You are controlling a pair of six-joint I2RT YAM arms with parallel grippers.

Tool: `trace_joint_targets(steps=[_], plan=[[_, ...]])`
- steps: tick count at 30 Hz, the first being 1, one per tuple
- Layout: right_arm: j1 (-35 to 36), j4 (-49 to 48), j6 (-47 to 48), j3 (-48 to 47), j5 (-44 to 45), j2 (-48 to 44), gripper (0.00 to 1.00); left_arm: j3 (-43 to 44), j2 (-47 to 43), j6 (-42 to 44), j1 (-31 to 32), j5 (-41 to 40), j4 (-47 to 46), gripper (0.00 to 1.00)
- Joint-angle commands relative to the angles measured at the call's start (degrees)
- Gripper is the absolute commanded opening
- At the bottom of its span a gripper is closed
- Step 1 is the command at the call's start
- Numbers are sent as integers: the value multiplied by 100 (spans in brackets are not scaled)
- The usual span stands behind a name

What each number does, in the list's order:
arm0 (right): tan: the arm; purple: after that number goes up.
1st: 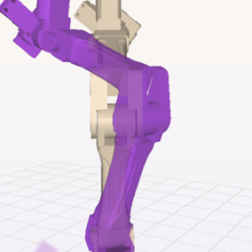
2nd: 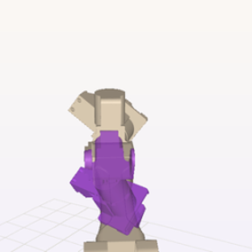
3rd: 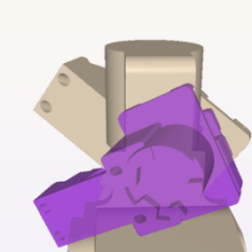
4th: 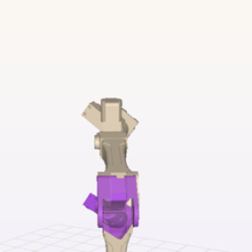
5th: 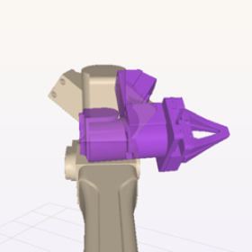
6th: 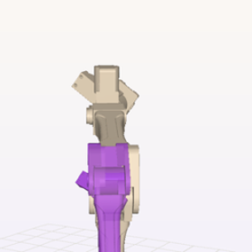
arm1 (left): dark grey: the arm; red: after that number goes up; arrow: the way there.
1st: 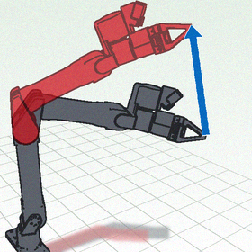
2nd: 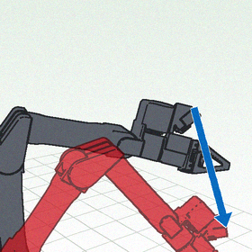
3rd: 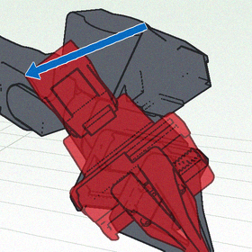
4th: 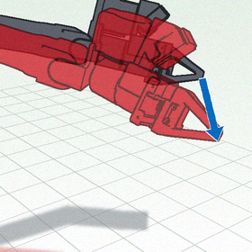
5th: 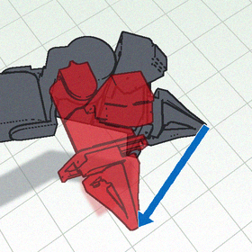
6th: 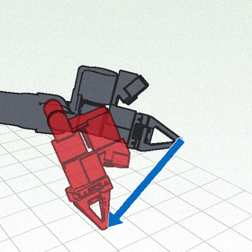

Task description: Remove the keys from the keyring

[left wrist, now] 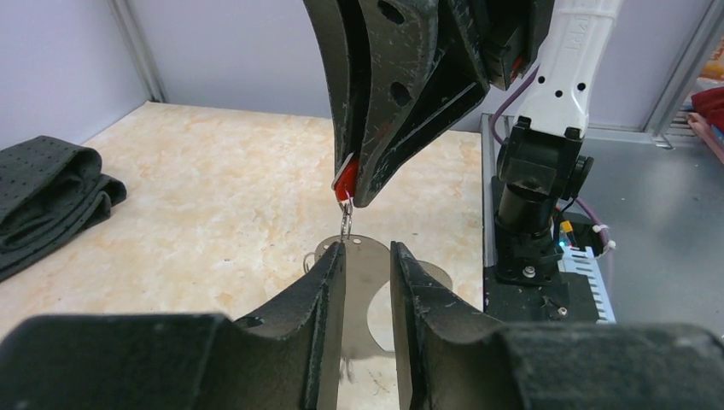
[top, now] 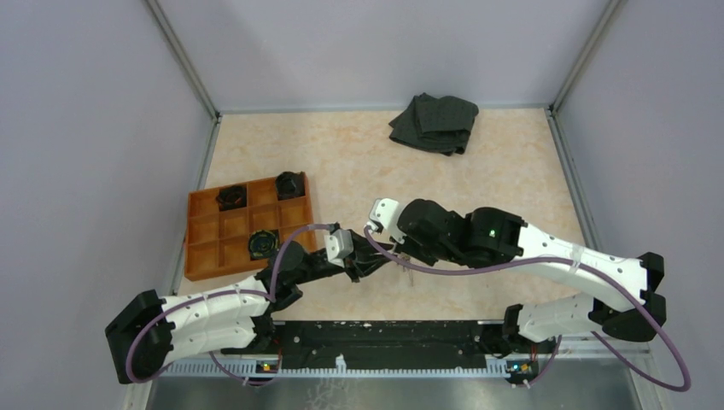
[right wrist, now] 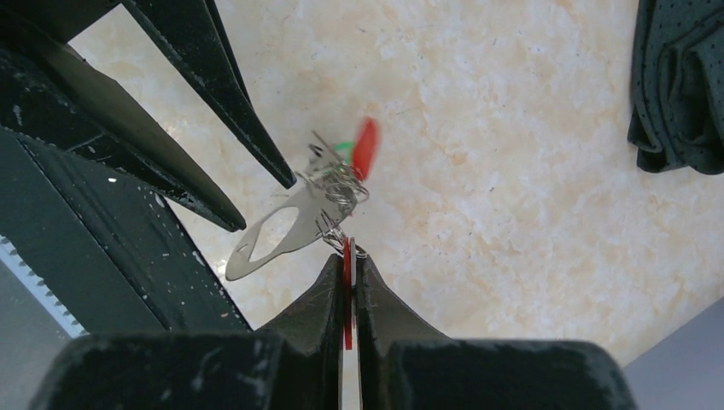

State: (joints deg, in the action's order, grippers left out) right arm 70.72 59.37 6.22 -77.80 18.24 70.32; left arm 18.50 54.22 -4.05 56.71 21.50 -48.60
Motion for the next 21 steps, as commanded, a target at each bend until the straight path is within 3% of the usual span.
trace_joint_targets(steps=[1,21], plan=[[39,-73,109,-361,85,-19,0,221,34,282,25,-28,-113,33],[64,-302,-33,-367,-215,99,0,407,544,104,25,259,-357,37]])
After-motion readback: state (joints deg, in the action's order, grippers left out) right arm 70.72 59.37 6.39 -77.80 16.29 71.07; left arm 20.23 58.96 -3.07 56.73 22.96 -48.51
